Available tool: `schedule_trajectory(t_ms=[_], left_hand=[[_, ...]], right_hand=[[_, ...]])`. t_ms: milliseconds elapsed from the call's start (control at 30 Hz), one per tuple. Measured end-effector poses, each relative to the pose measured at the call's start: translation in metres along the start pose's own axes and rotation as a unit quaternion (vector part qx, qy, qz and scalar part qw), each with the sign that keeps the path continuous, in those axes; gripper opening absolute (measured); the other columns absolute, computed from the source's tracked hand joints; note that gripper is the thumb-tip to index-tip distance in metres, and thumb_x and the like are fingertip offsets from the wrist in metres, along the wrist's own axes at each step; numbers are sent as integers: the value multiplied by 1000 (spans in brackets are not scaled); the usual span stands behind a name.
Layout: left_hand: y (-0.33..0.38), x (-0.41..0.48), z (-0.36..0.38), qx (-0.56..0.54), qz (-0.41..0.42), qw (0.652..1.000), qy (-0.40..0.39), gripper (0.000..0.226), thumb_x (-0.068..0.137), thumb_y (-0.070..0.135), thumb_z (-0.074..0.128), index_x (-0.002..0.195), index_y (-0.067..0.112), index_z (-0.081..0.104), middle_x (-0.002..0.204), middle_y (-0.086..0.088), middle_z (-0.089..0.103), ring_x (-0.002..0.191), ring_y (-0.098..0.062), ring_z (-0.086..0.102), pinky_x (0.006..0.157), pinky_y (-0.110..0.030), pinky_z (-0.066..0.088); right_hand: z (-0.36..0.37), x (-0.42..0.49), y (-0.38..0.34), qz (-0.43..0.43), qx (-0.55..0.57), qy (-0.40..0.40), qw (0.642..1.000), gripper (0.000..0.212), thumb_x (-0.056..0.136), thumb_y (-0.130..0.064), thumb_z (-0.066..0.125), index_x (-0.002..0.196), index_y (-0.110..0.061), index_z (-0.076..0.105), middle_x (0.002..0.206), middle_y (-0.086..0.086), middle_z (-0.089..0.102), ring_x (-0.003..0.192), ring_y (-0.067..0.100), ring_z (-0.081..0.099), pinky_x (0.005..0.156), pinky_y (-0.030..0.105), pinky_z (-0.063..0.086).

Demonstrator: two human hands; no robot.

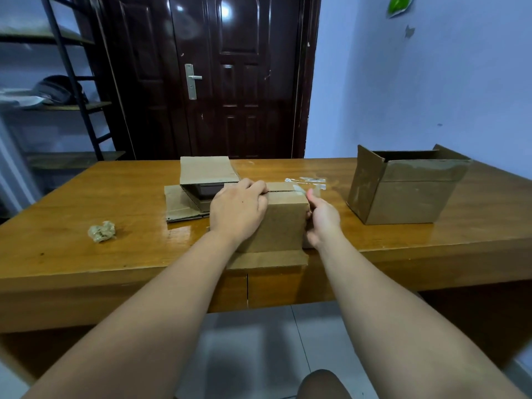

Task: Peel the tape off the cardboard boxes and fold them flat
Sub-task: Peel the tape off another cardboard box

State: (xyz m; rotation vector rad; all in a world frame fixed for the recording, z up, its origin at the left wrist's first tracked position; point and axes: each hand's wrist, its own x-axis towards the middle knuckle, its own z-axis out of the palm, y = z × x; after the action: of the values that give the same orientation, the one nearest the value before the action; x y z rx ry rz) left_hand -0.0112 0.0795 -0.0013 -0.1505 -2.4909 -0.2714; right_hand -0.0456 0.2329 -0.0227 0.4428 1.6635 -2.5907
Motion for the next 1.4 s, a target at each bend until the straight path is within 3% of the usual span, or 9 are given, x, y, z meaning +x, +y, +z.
schedule_trajectory(t_ms=[67,167,333,500,767,1067,1233,1333,1400], left_hand=[[1,0,0,3,-1,1000,2,32,97,27,34,112,26,62,107,3,62,95,-17,57,76,-29,43],[1,0,0,3,-8,1000,5,31,97,27,35,112,26,62,106,3,63,95,-19,57,76,-31,44],[-1,-2,1,7,-11,1000,3,31,97,26,34,112,25,61,107,1,61,95,-21,58,77,-33,49],[0,-2,-1,9,-11,1000,3,30,98,26,33,112,24,60,106,1,61,93,-20,58,76,-33,49],[-2,-2,-3,-3,-13,1000,4,31,98,26,34,113,23,60,108,1,61,96,-19,58,80,-34,50],[-2,-3,-3,3,-7,1000,2,31,99,27,34,115,24,59,106,1,61,94,-17,58,78,-32,51],[-3,-4,-4,3,-4,1000,3,31,99,26,33,115,24,59,108,1,61,94,-18,58,79,-32,50],[-2,-3,-4,8,-1,1000,4,31,99,26,33,116,23,59,109,0,61,95,-18,58,80,-33,50],[-2,-3,-4,9,-2,1000,2,31,99,26,33,116,23,59,109,0,61,94,-19,58,80,-33,50]], right_hand=[[3,1,2,2,17,12,1000,24,93,-37,58,88,-16,68,88,9,62,86,24,57,94,45,50],[1,1,7,-2,97,52,994,21,95,-30,57,101,-12,67,76,4,61,70,16,60,72,28,55],[-11,-3,14,-11,196,50,979,37,99,-23,50,134,-13,50,118,14,62,83,21,68,65,26,59],[-14,-3,14,-13,176,27,984,21,100,-21,47,119,-16,54,115,14,63,90,24,69,88,39,56],[-2,-6,5,11,141,65,988,18,97,-32,53,104,-19,62,100,7,68,84,19,66,78,31,57],[4,-5,-24,-8,83,32,996,25,97,-41,48,90,-19,58,99,6,69,99,23,66,93,34,54],[16,-5,-26,9,154,12,988,44,97,-53,38,115,-16,55,85,0,74,90,14,65,75,23,48],[20,-3,-28,0,46,5,999,57,89,-69,37,107,-17,52,94,3,66,90,18,60,85,34,49],[23,-4,-26,-25,-40,-14,999,43,94,-51,50,116,-15,48,105,4,60,96,20,58,92,43,50]])
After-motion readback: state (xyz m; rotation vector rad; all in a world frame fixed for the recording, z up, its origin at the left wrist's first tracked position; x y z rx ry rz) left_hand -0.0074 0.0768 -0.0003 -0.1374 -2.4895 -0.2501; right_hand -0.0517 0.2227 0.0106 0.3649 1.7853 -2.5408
